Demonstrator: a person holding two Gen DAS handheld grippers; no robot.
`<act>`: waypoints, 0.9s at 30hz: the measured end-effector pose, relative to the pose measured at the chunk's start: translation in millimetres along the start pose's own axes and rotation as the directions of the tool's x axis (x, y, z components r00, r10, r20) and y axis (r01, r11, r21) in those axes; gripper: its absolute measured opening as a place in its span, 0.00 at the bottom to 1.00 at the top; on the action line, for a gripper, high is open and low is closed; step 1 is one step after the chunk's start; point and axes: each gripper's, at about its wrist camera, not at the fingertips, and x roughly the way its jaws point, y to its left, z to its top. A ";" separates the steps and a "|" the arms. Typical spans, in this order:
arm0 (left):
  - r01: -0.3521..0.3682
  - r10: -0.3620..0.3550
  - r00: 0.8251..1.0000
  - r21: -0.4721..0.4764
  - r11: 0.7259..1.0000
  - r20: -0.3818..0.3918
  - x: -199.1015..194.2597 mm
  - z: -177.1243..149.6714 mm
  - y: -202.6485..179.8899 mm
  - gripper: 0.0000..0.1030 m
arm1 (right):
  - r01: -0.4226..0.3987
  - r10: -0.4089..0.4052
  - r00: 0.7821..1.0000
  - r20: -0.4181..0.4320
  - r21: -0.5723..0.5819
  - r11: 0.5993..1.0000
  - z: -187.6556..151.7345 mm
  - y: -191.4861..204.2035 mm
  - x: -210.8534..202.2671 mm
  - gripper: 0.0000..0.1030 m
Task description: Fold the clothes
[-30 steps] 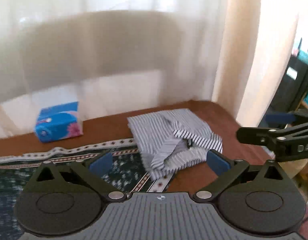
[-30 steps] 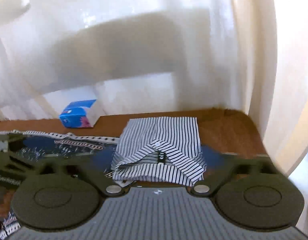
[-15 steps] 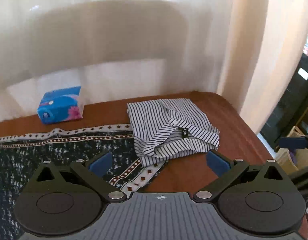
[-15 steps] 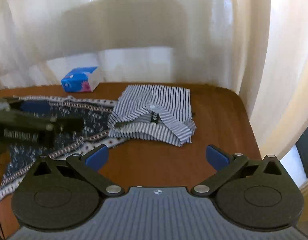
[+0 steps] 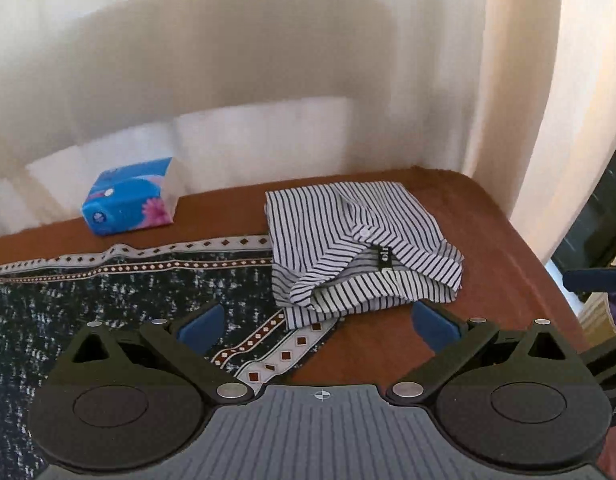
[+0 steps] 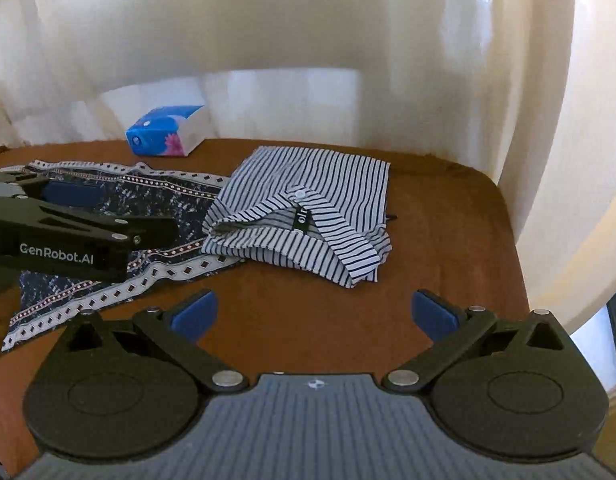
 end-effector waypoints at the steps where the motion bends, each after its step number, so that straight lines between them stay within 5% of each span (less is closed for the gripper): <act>1: 0.002 -0.002 1.000 0.003 1.000 -0.006 1.9 0.1 -1.1 1.00 | 0.003 -0.003 1.000 -0.005 -0.002 1.000 0.2 -0.9 1.3 1.00; 14: 0.014 -0.014 0.997 0.004 1.000 -0.077 16.5 4.3 -8.5 1.00 | 0.021 -0.021 0.999 -0.050 -0.013 1.000 1.7 -9.0 9.8 1.00; 27: 0.019 -0.017 0.999 0.042 0.999 -0.042 11.6 5.6 -10.0 1.00 | 0.013 -0.014 0.998 -0.067 -0.016 1.000 6.2 -11.4 17.4 1.00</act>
